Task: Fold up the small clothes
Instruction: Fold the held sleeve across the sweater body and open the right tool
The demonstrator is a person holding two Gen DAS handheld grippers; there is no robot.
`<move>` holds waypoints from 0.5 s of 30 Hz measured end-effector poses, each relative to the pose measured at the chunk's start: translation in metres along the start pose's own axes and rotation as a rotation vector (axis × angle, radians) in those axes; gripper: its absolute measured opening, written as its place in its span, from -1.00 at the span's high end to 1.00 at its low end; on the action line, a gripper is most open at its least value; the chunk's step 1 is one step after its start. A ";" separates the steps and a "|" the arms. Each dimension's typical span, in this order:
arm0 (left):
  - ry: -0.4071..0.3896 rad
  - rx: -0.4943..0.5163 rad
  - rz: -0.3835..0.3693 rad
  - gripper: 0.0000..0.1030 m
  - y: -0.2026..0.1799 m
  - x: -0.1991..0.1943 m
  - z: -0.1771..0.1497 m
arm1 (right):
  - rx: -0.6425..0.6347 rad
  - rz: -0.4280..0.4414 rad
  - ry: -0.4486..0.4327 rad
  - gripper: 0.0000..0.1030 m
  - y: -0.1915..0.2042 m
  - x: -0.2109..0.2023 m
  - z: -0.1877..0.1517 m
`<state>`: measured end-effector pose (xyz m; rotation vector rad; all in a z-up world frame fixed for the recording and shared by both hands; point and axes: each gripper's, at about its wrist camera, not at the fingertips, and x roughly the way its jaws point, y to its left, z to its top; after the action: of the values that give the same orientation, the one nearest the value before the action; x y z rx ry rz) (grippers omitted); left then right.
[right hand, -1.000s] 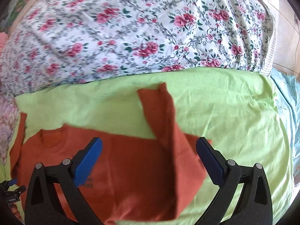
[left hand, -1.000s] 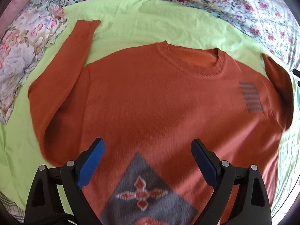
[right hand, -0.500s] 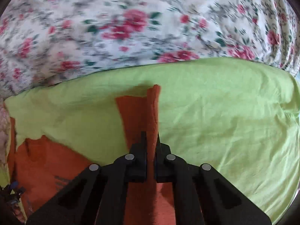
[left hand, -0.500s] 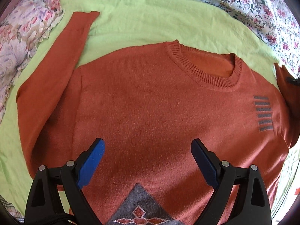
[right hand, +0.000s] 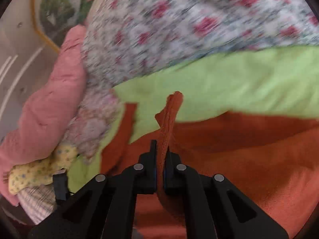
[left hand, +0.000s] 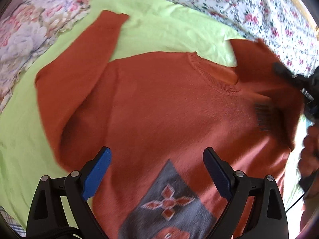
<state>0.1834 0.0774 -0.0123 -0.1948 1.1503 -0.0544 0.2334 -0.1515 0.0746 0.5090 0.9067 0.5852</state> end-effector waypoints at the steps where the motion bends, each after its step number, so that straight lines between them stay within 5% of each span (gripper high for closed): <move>1: -0.001 -0.013 -0.001 -0.82 0.006 -0.003 -0.002 | -0.005 0.035 0.031 0.90 0.014 0.018 -0.013; 9: 0.014 -0.104 -0.038 -0.82 0.038 -0.010 -0.015 | -0.031 0.111 0.240 0.88 0.046 0.106 -0.074; 15: 0.046 -0.107 -0.104 -0.82 0.021 0.010 -0.005 | 0.027 0.109 0.295 0.43 0.028 0.097 -0.087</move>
<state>0.1815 0.0962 -0.0272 -0.3494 1.1893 -0.0900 0.2006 -0.0528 -0.0084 0.5064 1.1726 0.7607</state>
